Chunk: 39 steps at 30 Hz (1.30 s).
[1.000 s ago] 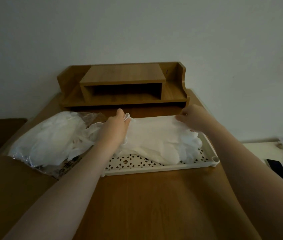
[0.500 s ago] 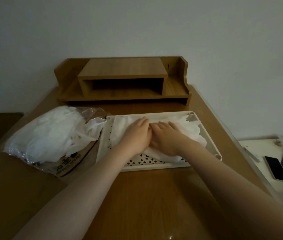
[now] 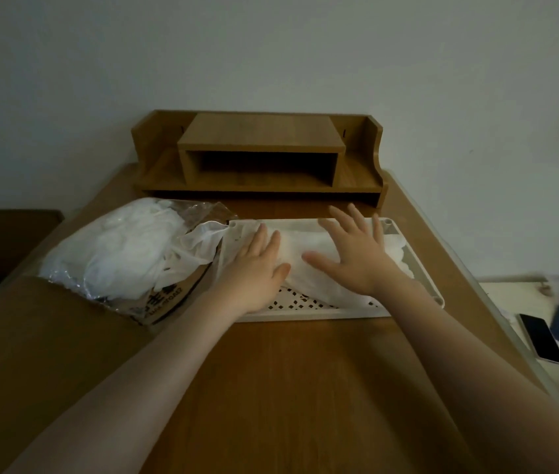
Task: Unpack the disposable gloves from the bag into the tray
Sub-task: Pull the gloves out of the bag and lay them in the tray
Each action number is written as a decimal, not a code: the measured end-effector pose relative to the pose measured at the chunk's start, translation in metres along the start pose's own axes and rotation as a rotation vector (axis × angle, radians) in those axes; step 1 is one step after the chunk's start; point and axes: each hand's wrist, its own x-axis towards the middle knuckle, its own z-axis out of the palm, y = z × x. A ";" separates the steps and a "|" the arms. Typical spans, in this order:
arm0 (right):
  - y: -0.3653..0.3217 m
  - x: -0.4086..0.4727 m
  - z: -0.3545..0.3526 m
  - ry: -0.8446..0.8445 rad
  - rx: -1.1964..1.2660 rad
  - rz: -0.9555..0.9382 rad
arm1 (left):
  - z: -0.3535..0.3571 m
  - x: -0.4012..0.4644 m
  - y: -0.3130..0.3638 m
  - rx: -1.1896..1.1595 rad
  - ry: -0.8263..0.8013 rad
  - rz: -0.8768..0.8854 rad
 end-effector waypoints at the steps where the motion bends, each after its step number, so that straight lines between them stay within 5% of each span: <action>1: -0.013 -0.002 -0.007 0.124 0.075 -0.085 | -0.006 -0.010 0.002 -0.032 0.051 0.072; 5: -0.069 0.001 -0.020 0.322 0.333 -0.335 | -0.035 -0.041 -0.009 -0.258 0.399 0.190; 9: -0.116 0.023 -0.005 0.229 0.341 -0.418 | -0.039 -0.040 -0.050 0.004 0.697 -0.019; 15: -0.138 0.069 0.039 -0.077 0.079 -0.098 | -0.032 -0.030 -0.085 -0.076 0.563 -0.180; 21: -0.131 0.074 0.052 0.085 -0.036 -0.094 | -0.025 -0.024 -0.094 -0.166 0.436 -0.151; 34: -0.109 0.028 -0.032 0.280 1.546 -0.044 | -0.009 -0.019 -0.108 -0.148 0.204 -0.198; 36: -0.105 0.023 -0.041 0.255 1.651 -0.069 | -0.017 -0.022 -0.099 -0.264 0.162 -0.187; 39: -0.097 0.015 -0.053 0.185 1.729 -0.138 | -0.046 -0.034 -0.067 -0.608 0.332 -0.057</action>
